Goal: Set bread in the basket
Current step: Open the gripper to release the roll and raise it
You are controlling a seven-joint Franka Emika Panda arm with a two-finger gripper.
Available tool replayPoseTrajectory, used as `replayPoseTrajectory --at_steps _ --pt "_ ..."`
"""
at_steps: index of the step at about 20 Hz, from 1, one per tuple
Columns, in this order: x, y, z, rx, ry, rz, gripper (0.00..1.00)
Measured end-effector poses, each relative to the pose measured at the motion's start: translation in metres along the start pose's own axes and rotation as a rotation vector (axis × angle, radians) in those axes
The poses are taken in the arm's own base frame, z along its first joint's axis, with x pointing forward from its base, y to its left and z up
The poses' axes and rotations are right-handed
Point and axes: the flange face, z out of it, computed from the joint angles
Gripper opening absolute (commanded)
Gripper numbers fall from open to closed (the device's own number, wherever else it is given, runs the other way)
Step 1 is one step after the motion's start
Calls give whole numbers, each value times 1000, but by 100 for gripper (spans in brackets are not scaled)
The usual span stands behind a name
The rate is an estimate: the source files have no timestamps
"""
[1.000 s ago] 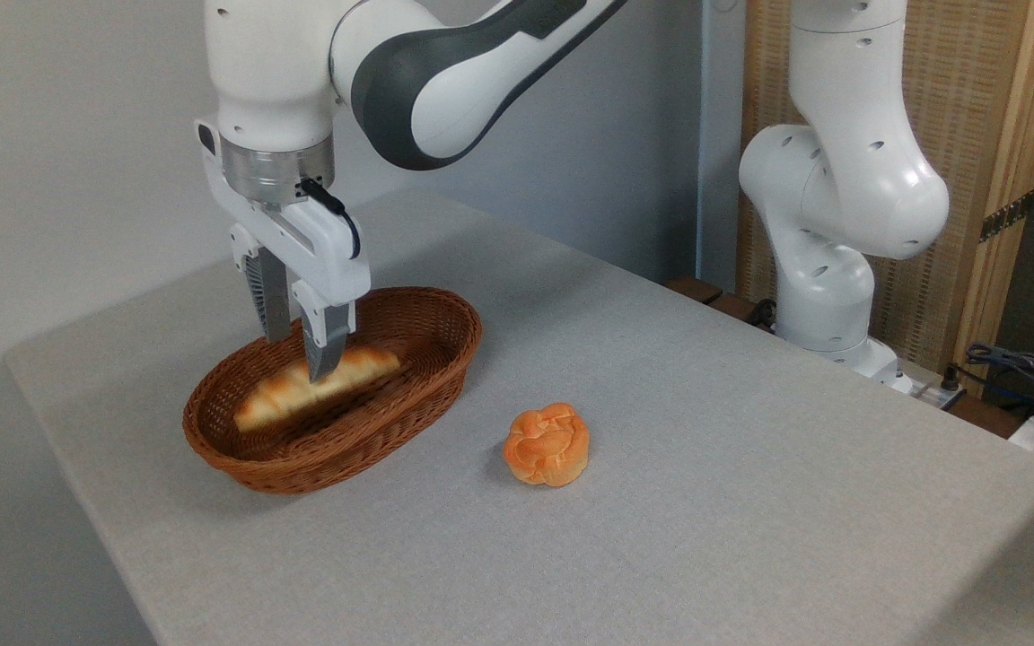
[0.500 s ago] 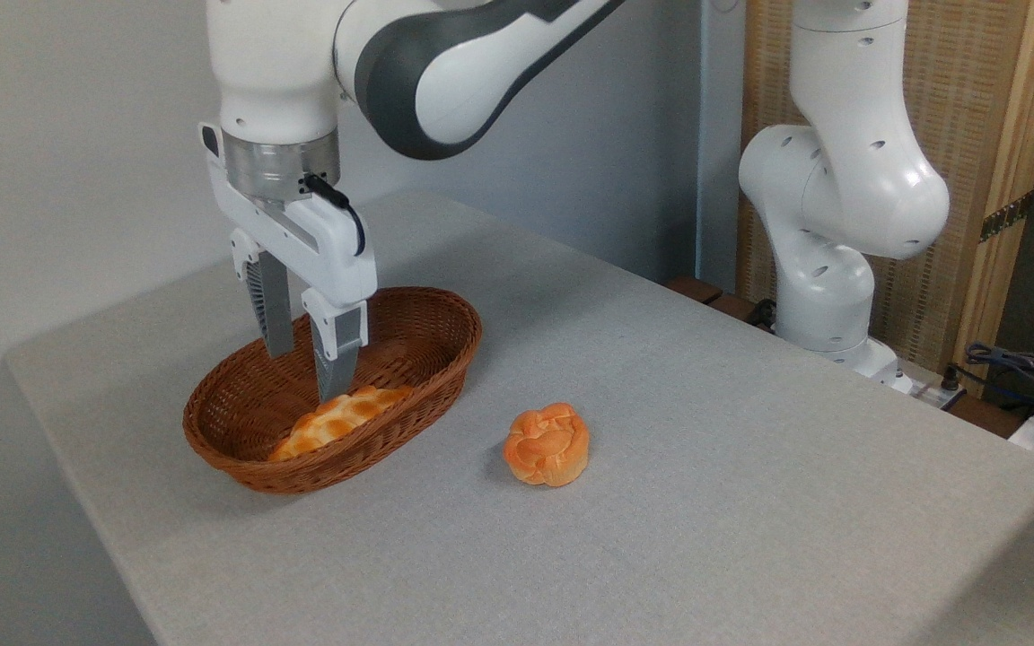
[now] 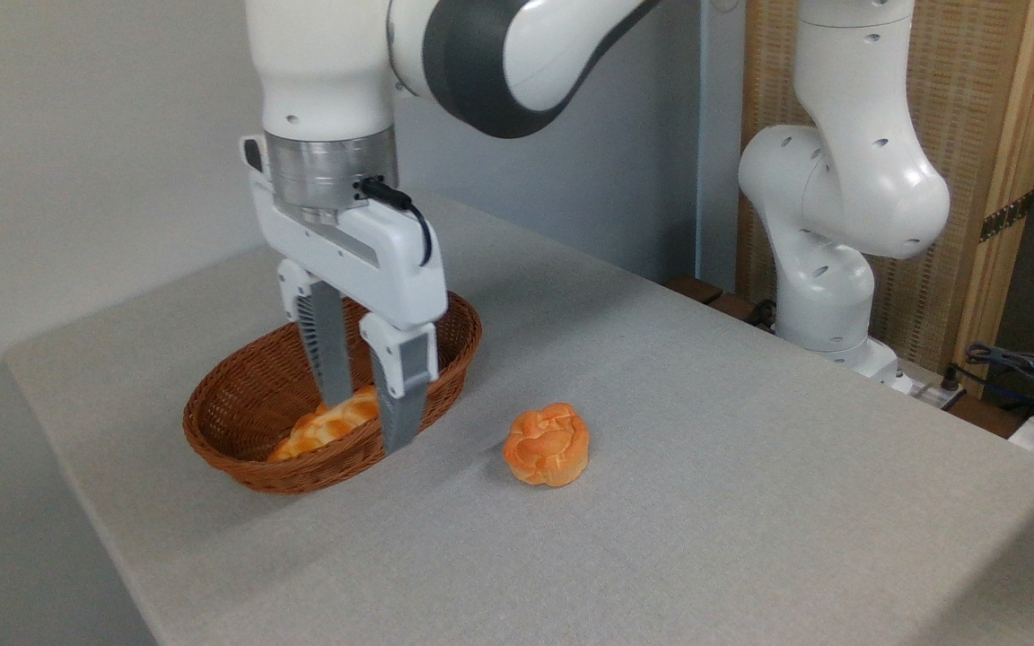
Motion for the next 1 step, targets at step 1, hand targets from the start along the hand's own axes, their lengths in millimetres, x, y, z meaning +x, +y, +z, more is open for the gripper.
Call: replayPoseTrajectory --at_steps 1 --pt "-7 -6 -1 -4 -8 15 100"
